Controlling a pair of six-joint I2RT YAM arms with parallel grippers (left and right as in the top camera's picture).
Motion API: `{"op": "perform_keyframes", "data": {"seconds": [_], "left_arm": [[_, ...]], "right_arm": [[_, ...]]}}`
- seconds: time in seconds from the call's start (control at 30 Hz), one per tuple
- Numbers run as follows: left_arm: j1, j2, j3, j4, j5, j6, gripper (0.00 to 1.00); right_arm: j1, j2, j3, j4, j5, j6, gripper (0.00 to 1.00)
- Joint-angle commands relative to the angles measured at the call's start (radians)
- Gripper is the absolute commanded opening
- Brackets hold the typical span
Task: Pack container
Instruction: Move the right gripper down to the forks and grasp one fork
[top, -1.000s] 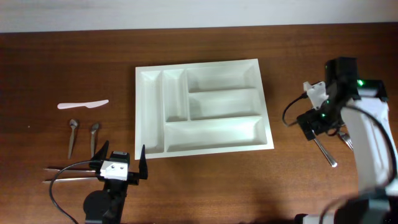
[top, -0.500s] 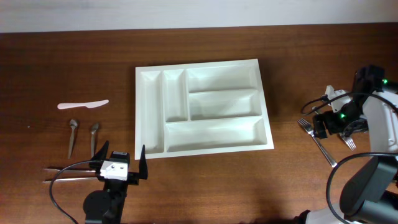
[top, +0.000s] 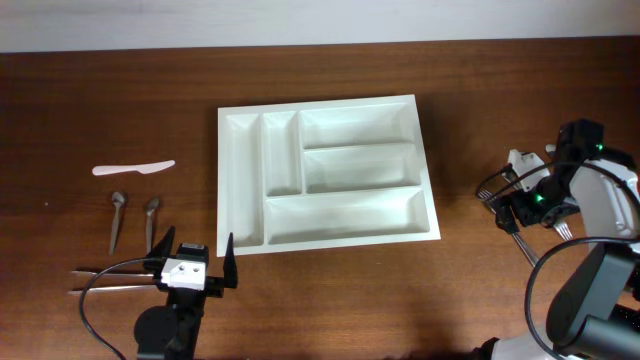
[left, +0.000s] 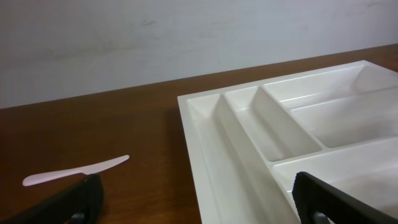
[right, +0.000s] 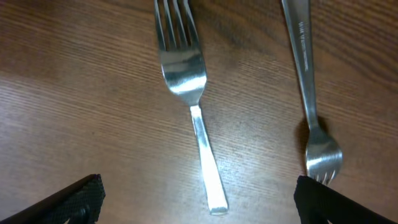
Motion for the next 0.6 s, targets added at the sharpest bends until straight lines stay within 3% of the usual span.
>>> {"op": "perform_keyframes", "data": {"seconds": [0.0, 0.57], "left_arm": [[0.006, -0.005, -0.008, 0.002, 0.011, 0.016, 0.99], [0.006, -0.005, -0.008, 0.002, 0.011, 0.016, 0.99]], "right_arm": [[0.0, 0.048, -0.021, 0.004, -0.018, -0.027, 0.99], [0.0, 0.258, -0.021, 0.061, -0.009, -0.03, 1.0]]}}
